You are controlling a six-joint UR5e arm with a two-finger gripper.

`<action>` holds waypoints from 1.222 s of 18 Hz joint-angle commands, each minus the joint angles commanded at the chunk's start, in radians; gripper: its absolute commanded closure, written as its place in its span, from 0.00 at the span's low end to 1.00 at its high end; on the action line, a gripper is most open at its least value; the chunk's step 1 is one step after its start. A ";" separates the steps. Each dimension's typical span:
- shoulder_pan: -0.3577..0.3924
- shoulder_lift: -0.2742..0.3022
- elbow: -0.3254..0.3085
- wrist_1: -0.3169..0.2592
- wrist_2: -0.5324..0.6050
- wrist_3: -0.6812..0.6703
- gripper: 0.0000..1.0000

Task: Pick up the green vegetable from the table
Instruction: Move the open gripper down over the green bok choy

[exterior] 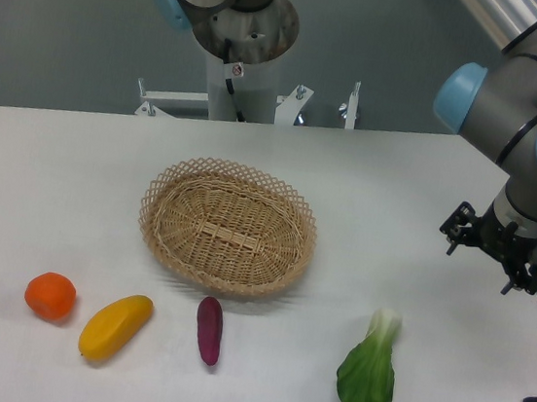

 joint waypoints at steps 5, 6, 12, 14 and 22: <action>0.000 0.000 0.000 0.000 0.000 0.000 0.00; 0.002 0.000 0.000 0.000 0.000 0.000 0.00; -0.006 0.003 -0.006 -0.003 -0.008 -0.005 0.00; -0.021 0.017 -0.034 -0.002 -0.015 -0.040 0.00; -0.107 -0.029 -0.075 0.043 -0.052 -0.147 0.00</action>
